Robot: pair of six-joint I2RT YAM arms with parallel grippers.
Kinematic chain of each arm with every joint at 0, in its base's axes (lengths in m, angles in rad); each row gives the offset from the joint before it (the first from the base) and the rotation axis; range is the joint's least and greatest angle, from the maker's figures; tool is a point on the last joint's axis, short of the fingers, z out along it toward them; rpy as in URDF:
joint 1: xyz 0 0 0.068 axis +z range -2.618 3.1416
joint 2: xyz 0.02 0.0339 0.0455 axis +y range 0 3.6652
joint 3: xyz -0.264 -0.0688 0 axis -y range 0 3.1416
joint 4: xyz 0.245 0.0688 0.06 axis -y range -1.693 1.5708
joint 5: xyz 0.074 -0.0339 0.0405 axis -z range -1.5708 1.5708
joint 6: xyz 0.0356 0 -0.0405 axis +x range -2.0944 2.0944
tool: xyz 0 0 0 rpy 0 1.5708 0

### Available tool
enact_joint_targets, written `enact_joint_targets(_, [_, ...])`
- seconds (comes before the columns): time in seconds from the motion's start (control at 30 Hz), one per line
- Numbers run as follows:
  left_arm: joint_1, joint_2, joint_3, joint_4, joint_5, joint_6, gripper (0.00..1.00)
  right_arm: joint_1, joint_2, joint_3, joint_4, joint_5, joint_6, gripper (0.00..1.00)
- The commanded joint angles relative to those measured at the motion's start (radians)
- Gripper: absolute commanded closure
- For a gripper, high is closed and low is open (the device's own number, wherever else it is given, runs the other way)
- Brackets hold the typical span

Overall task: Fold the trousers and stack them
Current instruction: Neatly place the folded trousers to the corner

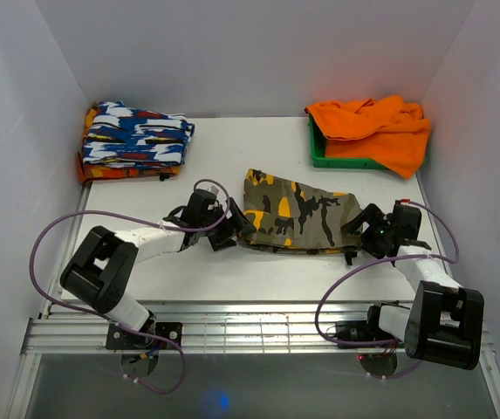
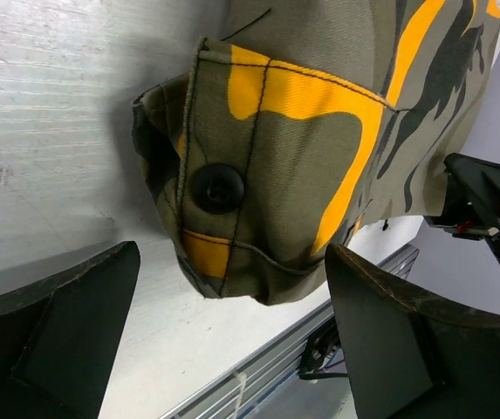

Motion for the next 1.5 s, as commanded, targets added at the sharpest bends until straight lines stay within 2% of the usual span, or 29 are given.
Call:
enact_joint_targets(0.0, [-0.017,0.001,-0.004,0.04,-0.05,-0.05,0.02,0.0,0.021,-0.068,0.021,0.018,0.004,0.05])
enact_joint_targets(0.03, [-0.023,0.008,-0.001,0.044,-0.066,-0.053,0.02,0.0,0.015,-0.08,0.024,0.015,0.004,0.09])
enact_joint_targets(0.13, [-0.058,0.012,-0.01,0.058,-0.117,-0.071,0.02,0.002,-0.001,-0.088,0.018,0.013,0.0,0.33])
enact_joint_targets(0.2, [-0.069,0.017,-0.024,0.061,-0.142,-0.089,0.02,0.002,-0.005,-0.092,0.016,0.013,-0.002,0.42])
enact_joint_targets(0.23, [-0.069,0.034,-0.033,0.075,-0.137,-0.103,0.02,0.002,-0.008,-0.095,0.019,0.013,-0.002,0.5])
enact_joint_targets(0.37, [-0.075,0.075,-0.049,0.106,-0.132,-0.114,0.02,0.004,-0.005,-0.091,0.03,0.006,-0.005,0.66])
enact_joint_targets(0.4, [-0.074,0.083,-0.044,0.109,-0.132,-0.103,0.08,0.005,-0.004,-0.088,0.029,0.0,-0.006,0.68])
enact_joint_targets(0.43, [-0.075,0.095,-0.038,0.098,-0.135,-0.093,0.29,0.008,-0.004,-0.085,0.028,-0.002,-0.009,0.75])
enact_joint_targets(0.5, [-0.075,0.101,-0.019,0.062,-0.161,-0.079,0.44,0.02,-0.007,-0.075,0.021,-0.002,-0.012,0.82])
enact_joint_targets(0.53, [-0.075,0.104,-0.01,0.055,-0.168,-0.068,0.57,0.025,-0.01,-0.071,0.018,-0.005,-0.017,0.91])
enact_joint_targets(0.57, [-0.075,0.106,-0.006,0.051,-0.181,-0.056,0.65,0.033,-0.013,-0.062,0.018,-0.005,-0.019,0.92])
enact_joint_targets(0.63, [-0.075,0.104,0.017,0.031,-0.204,-0.022,0.89,0.06,-0.017,-0.052,0.016,0.006,-0.023,0.92])
enact_joint_targets(0.73, [-0.075,0.09,0.05,0.0,-0.229,0.051,1.0,0.114,-0.016,-0.017,0.015,0.026,-0.058,0.92])
enact_joint_targets(0.9, [-0.075,0.048,0.12,-0.07,-0.281,0.22,1.0,0.267,-0.022,0.087,0.021,0.127,-0.109,0.92])
enact_joint_targets(1.07, [-0.075,0.009,0.194,-0.138,-0.349,0.421,1.0,0.35,-0.004,0.176,0.024,0.188,-0.163,0.92])
enact_joint_targets(1.47, [-0.072,-0.15,0.261,-0.031,-0.462,0.74,1.0,0.528,0.053,0.397,0.123,0.29,-0.29,0.92])
